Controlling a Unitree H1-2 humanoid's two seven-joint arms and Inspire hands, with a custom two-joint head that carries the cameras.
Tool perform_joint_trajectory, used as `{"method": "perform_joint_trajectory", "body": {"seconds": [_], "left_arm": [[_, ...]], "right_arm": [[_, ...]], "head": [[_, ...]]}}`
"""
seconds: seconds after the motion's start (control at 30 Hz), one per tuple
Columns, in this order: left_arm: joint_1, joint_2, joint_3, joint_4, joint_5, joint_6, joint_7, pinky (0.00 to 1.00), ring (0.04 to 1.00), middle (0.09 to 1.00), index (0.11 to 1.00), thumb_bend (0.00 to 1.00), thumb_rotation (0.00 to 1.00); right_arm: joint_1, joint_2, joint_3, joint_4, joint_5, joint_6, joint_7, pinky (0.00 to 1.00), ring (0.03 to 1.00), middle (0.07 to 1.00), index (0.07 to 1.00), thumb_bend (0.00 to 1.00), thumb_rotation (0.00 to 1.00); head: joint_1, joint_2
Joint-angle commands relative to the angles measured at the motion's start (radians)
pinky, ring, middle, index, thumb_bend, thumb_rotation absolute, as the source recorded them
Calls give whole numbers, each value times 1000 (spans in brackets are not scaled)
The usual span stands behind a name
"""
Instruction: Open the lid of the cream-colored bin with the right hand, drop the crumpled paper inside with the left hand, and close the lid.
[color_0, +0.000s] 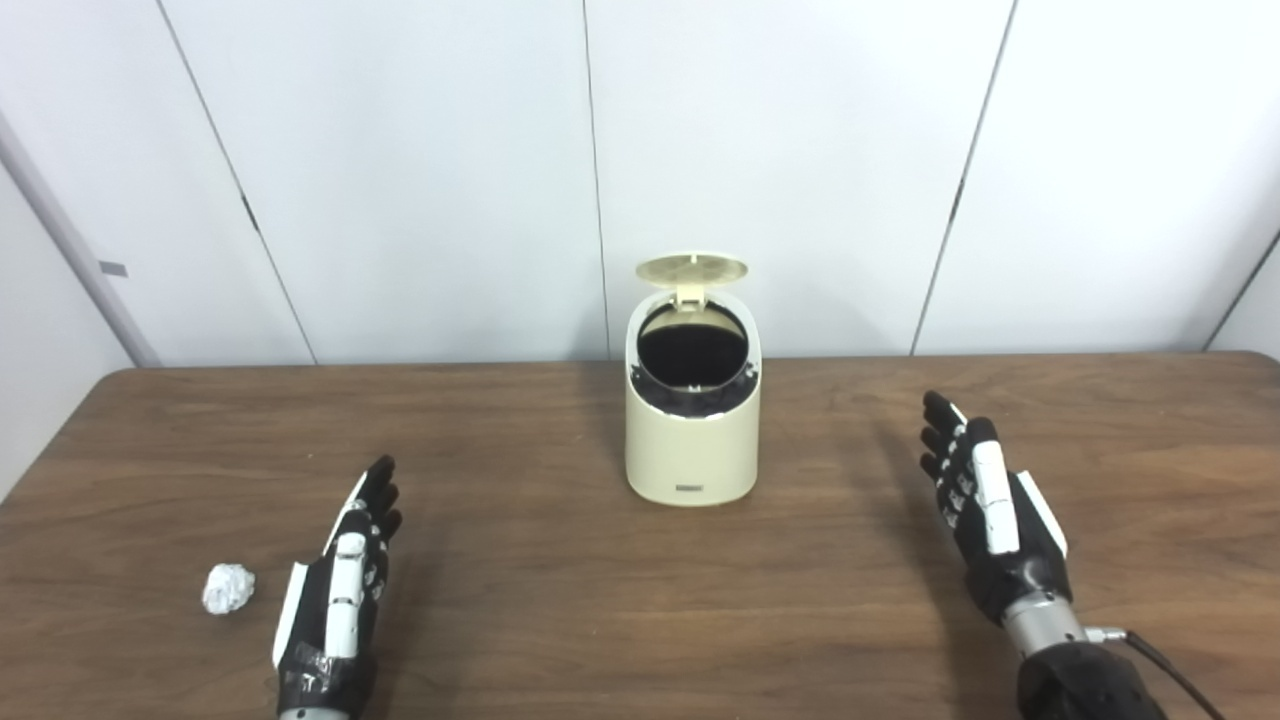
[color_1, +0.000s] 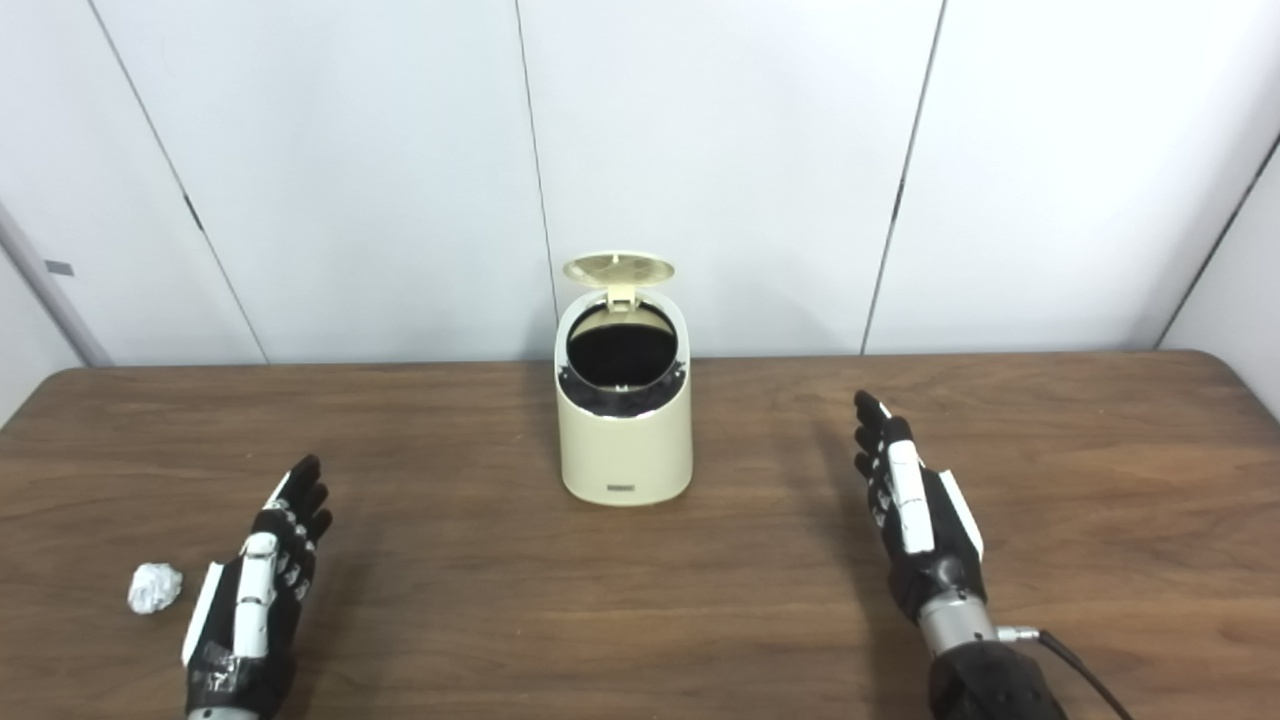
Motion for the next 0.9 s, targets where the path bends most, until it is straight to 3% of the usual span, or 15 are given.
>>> {"method": "perform_joint_trajectory", "body": {"seconds": [0.0,0.33,0.57,0.87], "left_arm": [[40,-19,-11,52,-1,4,6,1000,1000,989,955,428,998],[37,-13,-8,55,-2,6,6,1000,1000,988,952,456,974],[39,-3,-7,52,-2,-1,1,1000,1000,984,952,439,975],[45,22,-5,66,6,-33,-10,1000,1000,982,948,415,963]], "right_arm": [[-21,1,-8,-8,9,-69,-20,1000,992,986,957,537,1000],[21,-5,-7,-5,14,-105,-42,1000,989,979,952,524,1000],[48,4,-4,-27,30,-89,-43,1000,989,970,943,521,1000],[59,8,10,5,25,-139,-40,1000,986,970,930,580,1000]], "head": [[0,7],[4,18],[39,34],[84,32]]}}
